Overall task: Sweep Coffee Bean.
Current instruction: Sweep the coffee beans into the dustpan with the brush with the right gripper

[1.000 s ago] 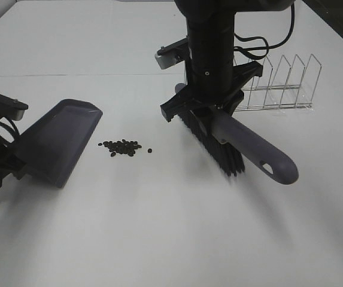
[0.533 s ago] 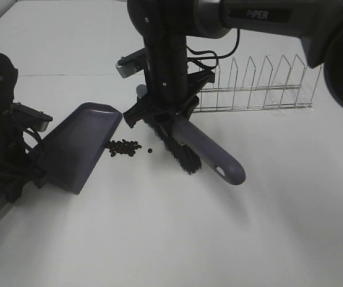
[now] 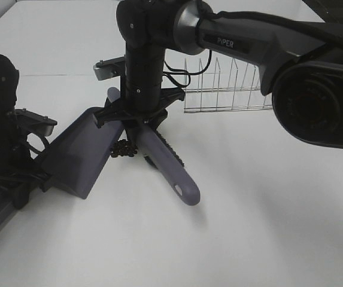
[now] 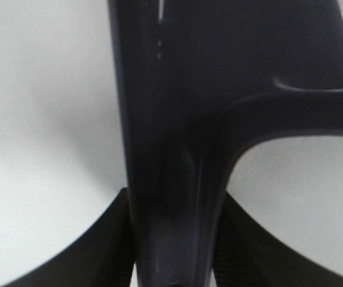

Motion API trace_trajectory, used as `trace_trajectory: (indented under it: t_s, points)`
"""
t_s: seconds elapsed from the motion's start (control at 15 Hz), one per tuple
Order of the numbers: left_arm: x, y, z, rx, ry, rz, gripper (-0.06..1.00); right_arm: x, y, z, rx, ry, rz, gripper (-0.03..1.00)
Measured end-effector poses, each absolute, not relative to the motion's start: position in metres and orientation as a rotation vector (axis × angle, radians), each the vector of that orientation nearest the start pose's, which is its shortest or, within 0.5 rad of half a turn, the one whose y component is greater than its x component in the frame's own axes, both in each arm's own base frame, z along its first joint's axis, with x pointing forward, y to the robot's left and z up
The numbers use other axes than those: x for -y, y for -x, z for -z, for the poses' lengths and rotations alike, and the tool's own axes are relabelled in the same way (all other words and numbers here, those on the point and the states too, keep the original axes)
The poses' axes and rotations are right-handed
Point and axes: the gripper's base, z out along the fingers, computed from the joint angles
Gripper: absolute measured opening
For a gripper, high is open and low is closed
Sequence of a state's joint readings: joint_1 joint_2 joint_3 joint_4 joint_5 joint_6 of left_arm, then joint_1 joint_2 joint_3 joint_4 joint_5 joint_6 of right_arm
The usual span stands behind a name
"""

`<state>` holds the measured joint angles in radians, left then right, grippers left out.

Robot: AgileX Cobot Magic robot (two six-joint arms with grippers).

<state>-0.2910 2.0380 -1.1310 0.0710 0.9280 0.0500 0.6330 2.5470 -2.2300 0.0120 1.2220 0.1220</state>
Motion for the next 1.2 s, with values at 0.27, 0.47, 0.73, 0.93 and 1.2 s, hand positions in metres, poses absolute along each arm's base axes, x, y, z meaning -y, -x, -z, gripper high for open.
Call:
trace_trajectory:
  t_s: [0.27, 0.47, 0.73, 0.93, 1.2]
  points:
    - [0.091, -0.320, -0.100, -3.250, -0.633, -0.116, 0.33, -0.319, -0.411, -0.115, -2.984, 0.688, -0.364, 0.36]
    - [0.091, -0.320, -0.100, -3.251, -0.633, -0.116, 0.33, -0.335, -0.408, -0.116, -2.938, 0.662, -0.657, 0.36]
    - [0.091, -0.320, -0.100, -3.252, -0.633, -0.116, 0.33, -0.344, -0.409, -0.120, -2.893, 0.625, -0.819, 0.36]
    - [0.092, -0.319, -0.100, -3.259, -0.608, -0.089, 0.33, -0.348, -0.414, -0.141, -2.821, 0.666, -0.846, 0.36]
    - [0.093, -0.319, -0.099, -3.263, -0.605, -0.079, 0.33, -0.345, -0.418, -0.178, -2.753, 0.787, -0.731, 0.36]
